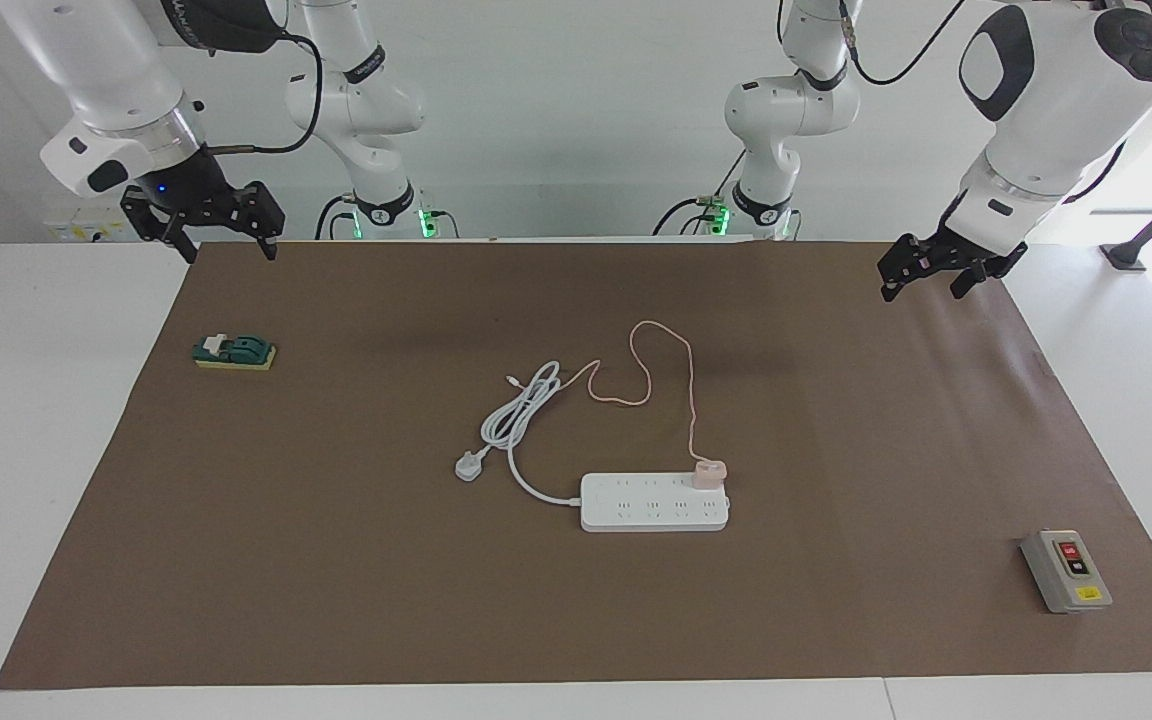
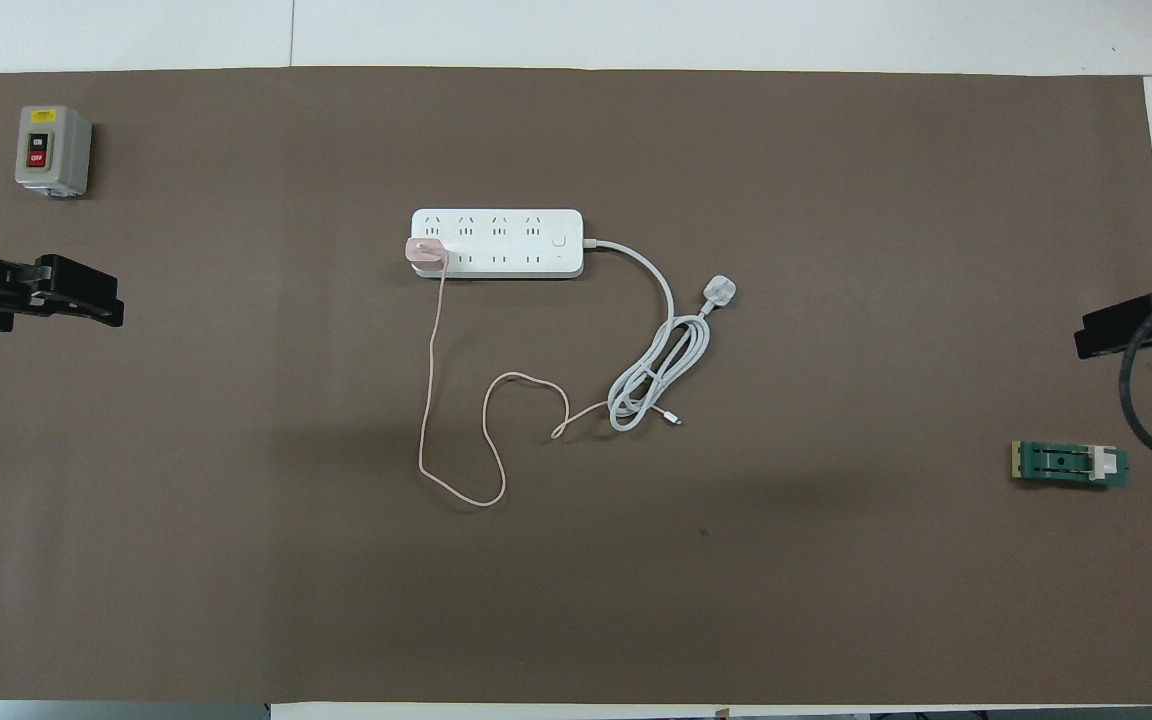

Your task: Unplug charger and place it aside

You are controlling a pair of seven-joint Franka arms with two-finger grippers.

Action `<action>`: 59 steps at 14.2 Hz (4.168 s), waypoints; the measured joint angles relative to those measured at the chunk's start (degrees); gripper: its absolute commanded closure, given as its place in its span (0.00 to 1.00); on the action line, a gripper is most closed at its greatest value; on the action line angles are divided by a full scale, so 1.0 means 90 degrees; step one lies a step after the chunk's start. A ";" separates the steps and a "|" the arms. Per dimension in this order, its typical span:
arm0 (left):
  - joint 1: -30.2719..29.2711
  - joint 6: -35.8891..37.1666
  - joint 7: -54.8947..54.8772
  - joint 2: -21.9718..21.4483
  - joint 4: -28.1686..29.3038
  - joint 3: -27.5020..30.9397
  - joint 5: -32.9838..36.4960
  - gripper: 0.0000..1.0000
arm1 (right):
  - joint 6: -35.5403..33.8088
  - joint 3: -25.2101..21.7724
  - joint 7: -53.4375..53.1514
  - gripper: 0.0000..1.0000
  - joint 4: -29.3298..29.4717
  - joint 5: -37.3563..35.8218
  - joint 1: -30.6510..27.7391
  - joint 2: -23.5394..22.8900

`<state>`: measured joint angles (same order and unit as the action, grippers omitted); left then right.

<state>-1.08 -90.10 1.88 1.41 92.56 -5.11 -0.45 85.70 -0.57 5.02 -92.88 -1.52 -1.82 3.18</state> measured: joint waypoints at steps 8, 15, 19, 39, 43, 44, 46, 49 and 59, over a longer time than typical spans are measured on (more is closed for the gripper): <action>0.0004 0.0000 0.0007 0.0048 0.0000 0.0015 0.0000 0.00 | 0.0000 -0.0001 0.0000 0.00 0.0000 0.0000 0.0000 0.0002; -0.0004 -0.0076 0.1069 0.0380 -0.0013 0.0087 -0.0006 0.00 | -0.0003 0.0008 0.0000 0.00 -0.0010 0.0007 0.0002 0.0016; 0.0243 -0.0323 0.3359 0.0595 -0.0172 0.0029 -0.0006 0.00 | 0.0477 0.0048 -0.0383 0.00 -0.0420 0.0151 0.0023 0.0069; 0.1655 -0.2006 1.2230 0.2638 -0.0907 0.0002 0.0159 0.00 | 0.4855 0.0102 -0.8607 0.00 -0.0440 0.4581 0.2383 -0.3004; 0.2090 -0.2136 1.3049 0.2808 -0.0907 0.0007 0.0248 0.00 | 0.5116 0.0101 -0.9354 0.00 0.0474 0.5923 0.2502 -0.4029; 0.2140 -0.2179 1.3064 0.2841 -0.0907 0.0005 0.0251 0.00 | 0.5107 0.0101 -0.9366 0.00 0.0604 0.6113 0.2502 -0.4197; 0.2204 -0.2374 1.3072 0.2969 -0.0905 0.0008 0.0253 0.00 | 0.4829 0.0100 -0.9370 0.00 0.0965 0.6257 0.2485 -0.4541; 0.2320 -0.2577 1.3079 0.3179 -0.0906 0.0008 0.0253 0.00 | 0.4346 0.0120 -0.9383 0.00 0.1815 0.6562 0.2458 -0.5216; 0.2389 -0.2759 1.3082 0.3413 -0.0905 0.0019 0.0254 0.01 | 0.3457 0.0546 -0.9128 0.00 0.3162 0.6683 0.2045 -0.6436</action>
<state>20.43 -114.93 119.61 32.12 84.41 -4.93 1.83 116.81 4.34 -77.14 -64.42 58.62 16.58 -54.74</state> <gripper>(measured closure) 0.000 0.000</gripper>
